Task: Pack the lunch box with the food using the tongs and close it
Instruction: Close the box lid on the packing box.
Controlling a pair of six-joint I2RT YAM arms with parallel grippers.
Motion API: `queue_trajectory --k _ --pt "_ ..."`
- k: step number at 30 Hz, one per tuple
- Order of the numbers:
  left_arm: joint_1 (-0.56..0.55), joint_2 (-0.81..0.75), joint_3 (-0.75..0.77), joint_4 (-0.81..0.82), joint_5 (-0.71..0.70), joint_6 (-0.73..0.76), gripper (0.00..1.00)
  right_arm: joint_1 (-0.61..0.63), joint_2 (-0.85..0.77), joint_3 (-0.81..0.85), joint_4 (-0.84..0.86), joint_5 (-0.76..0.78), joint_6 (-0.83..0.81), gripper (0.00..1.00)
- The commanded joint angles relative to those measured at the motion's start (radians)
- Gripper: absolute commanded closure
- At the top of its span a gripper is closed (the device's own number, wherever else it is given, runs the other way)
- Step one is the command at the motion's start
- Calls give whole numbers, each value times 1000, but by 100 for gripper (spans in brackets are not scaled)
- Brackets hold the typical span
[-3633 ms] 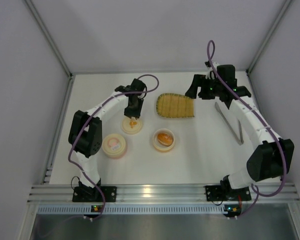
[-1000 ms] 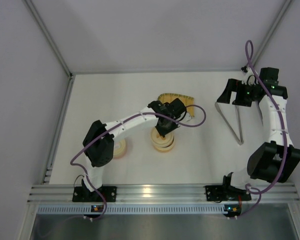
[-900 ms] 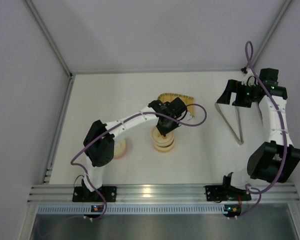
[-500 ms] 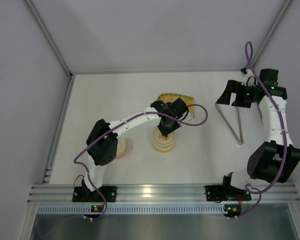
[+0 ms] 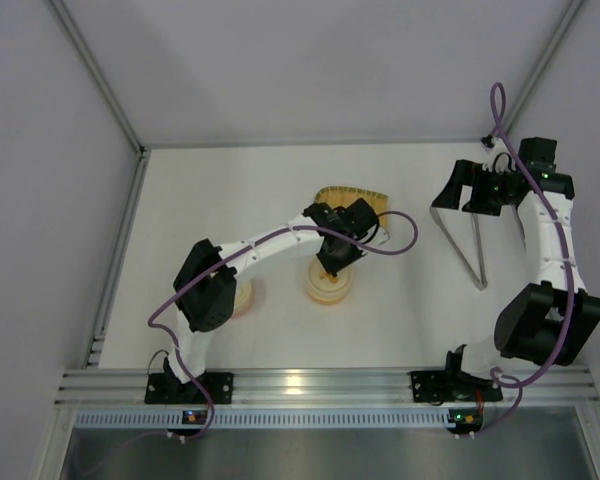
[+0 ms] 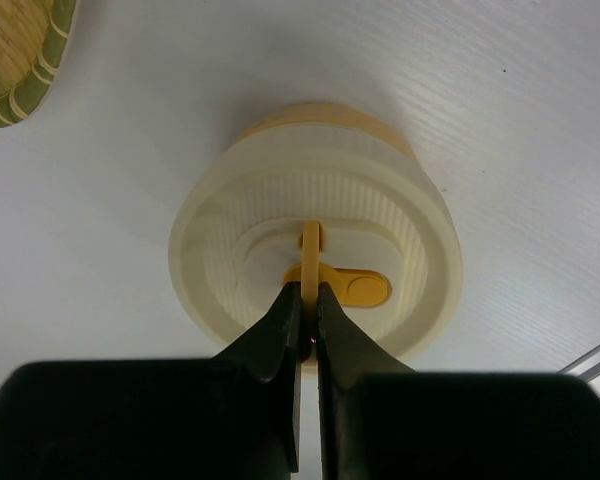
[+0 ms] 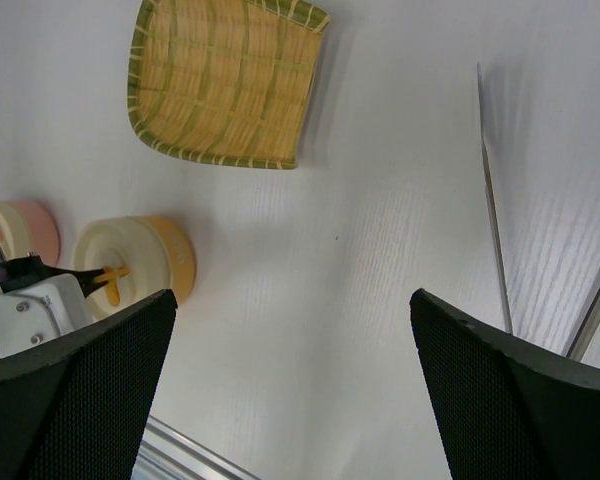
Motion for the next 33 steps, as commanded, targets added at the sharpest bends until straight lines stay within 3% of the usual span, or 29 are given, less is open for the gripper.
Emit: queue_trajectory --k 1,13,33 --pt "-13 1 17 5 16 -21 100 -23 10 12 2 -33 -4 0" --pt "-8 -8 -50 44 -36 -16 100 -23 8 3 0 -39 -12 1" --pt "9 -64 -17 21 -6 -4 100 -23 13 -8 6 -49 -1 1"
